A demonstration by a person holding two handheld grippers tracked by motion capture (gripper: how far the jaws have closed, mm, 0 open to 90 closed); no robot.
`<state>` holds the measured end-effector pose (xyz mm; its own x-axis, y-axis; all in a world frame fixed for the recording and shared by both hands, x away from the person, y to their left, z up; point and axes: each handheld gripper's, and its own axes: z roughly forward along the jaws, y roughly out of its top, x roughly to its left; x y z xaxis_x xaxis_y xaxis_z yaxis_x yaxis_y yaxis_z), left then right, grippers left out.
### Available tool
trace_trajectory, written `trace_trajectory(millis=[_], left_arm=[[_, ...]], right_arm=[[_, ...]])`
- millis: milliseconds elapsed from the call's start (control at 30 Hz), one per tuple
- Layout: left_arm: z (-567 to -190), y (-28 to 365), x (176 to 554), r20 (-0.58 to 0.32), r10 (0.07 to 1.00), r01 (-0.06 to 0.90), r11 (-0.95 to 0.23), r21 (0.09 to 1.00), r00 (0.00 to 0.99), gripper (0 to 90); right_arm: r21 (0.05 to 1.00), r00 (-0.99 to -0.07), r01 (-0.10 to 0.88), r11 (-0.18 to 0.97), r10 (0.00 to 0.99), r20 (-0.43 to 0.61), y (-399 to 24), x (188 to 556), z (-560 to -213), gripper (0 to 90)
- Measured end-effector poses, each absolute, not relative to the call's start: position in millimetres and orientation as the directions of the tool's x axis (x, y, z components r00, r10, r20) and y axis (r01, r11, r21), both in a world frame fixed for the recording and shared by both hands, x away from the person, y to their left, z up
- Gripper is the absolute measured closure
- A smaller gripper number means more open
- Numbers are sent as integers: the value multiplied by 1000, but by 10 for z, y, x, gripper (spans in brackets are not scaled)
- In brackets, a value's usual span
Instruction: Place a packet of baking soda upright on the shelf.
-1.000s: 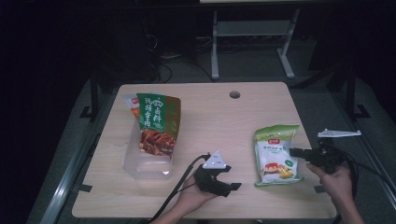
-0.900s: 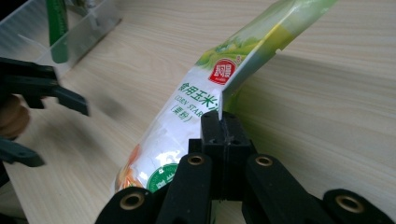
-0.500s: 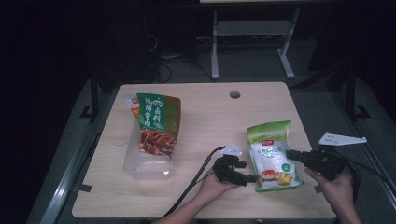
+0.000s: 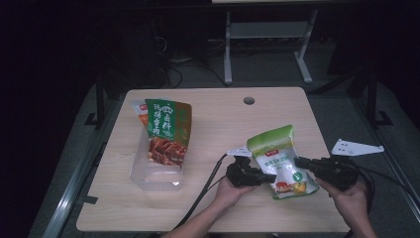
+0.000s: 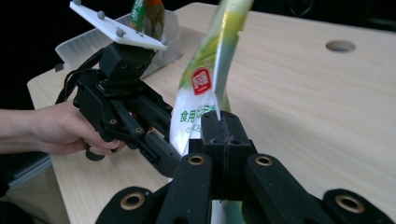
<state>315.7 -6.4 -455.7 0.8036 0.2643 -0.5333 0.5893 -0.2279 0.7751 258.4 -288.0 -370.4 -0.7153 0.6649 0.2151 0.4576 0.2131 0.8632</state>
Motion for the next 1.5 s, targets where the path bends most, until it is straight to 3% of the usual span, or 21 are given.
trace_trajectory(millis=[267, 567, 1000, 1200, 1500], left_arm=[[-4410, 189, 3140, -473, 341, 554, -201, 808, 813, 745], [-4306, 398, 3034, -357, 412, 482, -253, 839, 838, 761], [-4300, 352, 2867, -212, 419, 372, -349, 860, 883, 770], [-4282, 312, 2806, -164, 410, 331, -376, 866, 897, 775], [-4274, 301, 2780, -139, 406, 309, -390, 867, 903, 781]], right_arm=[[876, -739, 429, 222, 643, 199, -2676, 2644, -3694, 900], [864, -774, 408, 295, 613, 156, -2387, 2704, -3801, 900], [812, -774, 446, 378, 618, 137, -2413, 2623, -4047, 879], [812, -775, 457, 363, 610, 164, -2486, 2578, -4154, 870], [793, -793, 483, 371, 569, 217, -2464, 2636, -4196, 731]])
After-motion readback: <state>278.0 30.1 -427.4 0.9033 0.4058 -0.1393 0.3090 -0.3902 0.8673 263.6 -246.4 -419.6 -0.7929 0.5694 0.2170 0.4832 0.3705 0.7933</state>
